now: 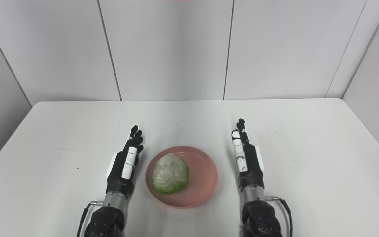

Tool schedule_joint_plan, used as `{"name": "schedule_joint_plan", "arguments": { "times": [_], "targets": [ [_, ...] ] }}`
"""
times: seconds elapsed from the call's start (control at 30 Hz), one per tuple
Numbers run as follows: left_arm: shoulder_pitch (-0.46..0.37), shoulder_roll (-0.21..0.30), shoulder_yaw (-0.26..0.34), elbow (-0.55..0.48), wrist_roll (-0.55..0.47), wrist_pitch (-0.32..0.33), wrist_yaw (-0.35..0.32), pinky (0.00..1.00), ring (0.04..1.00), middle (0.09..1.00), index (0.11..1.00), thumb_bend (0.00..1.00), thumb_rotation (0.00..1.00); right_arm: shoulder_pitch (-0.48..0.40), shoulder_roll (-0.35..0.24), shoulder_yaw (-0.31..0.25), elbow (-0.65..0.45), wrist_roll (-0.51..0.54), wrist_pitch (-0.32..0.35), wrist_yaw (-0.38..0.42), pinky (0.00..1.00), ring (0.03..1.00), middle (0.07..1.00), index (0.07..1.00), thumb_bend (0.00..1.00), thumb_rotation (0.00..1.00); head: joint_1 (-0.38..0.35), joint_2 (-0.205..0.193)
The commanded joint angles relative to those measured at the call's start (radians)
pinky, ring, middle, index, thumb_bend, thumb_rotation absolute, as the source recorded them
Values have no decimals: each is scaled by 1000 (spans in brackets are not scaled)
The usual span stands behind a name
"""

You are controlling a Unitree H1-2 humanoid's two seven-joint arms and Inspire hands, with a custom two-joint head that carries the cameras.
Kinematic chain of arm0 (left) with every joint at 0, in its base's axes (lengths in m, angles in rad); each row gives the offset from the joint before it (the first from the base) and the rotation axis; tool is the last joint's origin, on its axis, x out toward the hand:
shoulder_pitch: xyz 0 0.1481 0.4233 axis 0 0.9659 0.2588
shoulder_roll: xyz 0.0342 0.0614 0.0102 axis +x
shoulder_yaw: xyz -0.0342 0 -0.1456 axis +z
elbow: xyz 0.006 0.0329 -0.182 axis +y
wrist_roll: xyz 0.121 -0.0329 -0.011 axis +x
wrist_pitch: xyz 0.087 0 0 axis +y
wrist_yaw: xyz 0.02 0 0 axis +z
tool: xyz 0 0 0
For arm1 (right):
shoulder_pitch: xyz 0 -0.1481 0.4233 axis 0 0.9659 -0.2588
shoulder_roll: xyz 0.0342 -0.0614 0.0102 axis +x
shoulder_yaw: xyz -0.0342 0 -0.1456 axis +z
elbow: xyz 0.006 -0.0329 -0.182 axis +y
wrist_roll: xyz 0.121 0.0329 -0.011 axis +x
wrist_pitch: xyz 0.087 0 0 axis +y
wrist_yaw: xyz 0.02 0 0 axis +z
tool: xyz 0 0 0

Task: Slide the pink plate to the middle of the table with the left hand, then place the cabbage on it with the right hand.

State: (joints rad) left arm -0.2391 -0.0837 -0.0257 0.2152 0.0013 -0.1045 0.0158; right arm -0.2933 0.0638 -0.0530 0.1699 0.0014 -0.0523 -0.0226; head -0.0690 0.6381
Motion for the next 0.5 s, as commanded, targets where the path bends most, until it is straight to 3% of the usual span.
{"name": "schedule_joint_plan", "arguments": {
  "times": [0.0, 0.13, 0.47],
  "targets": [
    [-13, 17, 3, -9, -4, -5, -10, 1000, 1000, 1000, 1000, 842, 937, -17, 8, 11, -18, -12, -57, -16, 1000, 1000, 1000, 1000, 846, 998, -5, 0],
    [-17, 17, 14, -11, -9, 16, -1, 1000, 1000, 1000, 1000, 867, 934, -2, 16, 17, -32, -31, -20, -41, 1000, 1000, 1000, 1000, 821, 991, -9, -1],
    [-9, 6, 21, -18, -25, 30, -2, 1000, 1000, 1000, 1000, 835, 905, 13, 10, 29, -26, -19, -9, -38, 1000, 1000, 1000, 1000, 840, 944, -4, -1]
  ]
}}
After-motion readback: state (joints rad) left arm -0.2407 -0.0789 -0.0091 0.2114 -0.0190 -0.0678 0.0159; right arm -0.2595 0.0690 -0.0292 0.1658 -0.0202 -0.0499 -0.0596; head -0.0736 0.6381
